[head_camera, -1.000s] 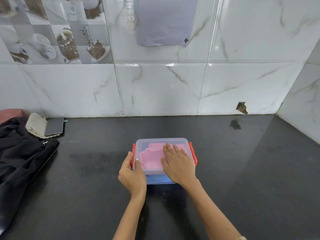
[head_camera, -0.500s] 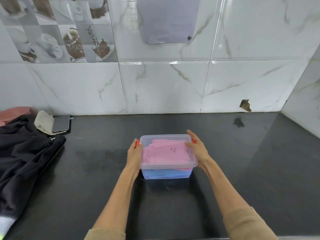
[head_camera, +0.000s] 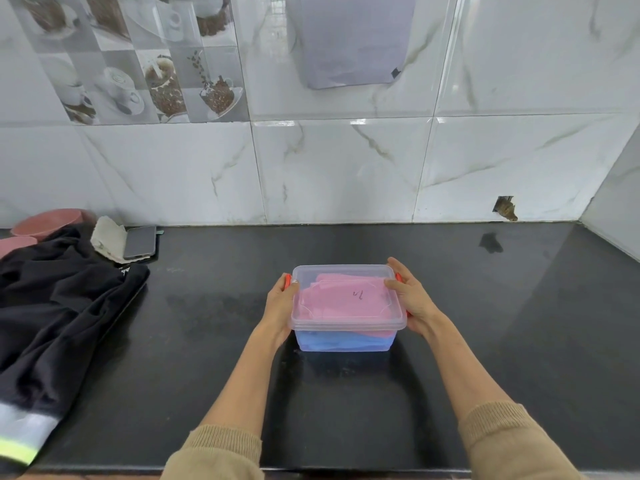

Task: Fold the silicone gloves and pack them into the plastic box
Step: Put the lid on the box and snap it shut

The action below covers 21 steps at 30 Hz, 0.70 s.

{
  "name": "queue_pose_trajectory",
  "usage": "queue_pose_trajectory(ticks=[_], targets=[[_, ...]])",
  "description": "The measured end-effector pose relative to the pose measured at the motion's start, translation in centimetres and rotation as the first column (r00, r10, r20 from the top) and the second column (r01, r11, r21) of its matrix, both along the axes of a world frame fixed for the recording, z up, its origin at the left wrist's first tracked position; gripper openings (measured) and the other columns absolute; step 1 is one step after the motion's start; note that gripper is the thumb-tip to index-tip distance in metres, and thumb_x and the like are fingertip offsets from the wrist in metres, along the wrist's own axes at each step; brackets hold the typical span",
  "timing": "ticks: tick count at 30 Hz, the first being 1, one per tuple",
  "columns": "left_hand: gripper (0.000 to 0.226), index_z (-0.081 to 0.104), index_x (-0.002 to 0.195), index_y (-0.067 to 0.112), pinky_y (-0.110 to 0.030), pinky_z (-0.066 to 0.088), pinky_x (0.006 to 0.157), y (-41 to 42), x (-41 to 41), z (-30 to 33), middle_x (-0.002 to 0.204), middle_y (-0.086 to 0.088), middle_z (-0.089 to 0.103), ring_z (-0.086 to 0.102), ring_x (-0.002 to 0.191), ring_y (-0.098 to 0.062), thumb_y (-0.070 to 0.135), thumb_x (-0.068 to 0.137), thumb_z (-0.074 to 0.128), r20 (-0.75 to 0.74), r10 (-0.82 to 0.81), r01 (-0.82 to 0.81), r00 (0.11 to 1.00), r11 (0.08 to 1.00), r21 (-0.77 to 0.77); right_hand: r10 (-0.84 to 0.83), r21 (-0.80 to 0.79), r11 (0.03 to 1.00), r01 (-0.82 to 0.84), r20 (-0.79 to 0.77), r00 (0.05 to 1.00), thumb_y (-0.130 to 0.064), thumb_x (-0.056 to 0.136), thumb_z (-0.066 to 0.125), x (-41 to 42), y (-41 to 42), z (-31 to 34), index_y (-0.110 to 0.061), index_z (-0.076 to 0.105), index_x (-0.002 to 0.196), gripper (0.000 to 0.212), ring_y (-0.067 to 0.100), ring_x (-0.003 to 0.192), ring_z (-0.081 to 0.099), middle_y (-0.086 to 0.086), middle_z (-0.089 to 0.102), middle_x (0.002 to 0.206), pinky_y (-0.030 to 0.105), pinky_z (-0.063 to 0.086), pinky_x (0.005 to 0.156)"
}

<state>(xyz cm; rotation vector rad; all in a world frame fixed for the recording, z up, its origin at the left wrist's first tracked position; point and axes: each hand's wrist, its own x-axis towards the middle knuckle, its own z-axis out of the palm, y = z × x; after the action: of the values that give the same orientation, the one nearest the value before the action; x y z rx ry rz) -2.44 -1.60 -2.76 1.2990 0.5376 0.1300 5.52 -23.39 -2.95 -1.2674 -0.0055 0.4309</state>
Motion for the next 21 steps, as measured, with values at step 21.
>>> queue_pose_trajectory(ticks=[21], targets=[[0.045,0.047,0.138,0.008,-0.04,0.038,0.111,-12.3,6.6,0.3,0.145,-0.006,0.047,0.046,0.131,-0.026,0.018,0.095,0.053,0.027,-0.219,0.189,0.975,0.891,0.413,-0.428,0.002,0.904,0.428,0.016,0.903,0.006,0.092,0.046,-3.0,-13.1,0.4,-0.023,0.039,0.142,0.057,0.025,0.1,0.064,0.005,0.052,0.129,0.04,0.058,0.076]])
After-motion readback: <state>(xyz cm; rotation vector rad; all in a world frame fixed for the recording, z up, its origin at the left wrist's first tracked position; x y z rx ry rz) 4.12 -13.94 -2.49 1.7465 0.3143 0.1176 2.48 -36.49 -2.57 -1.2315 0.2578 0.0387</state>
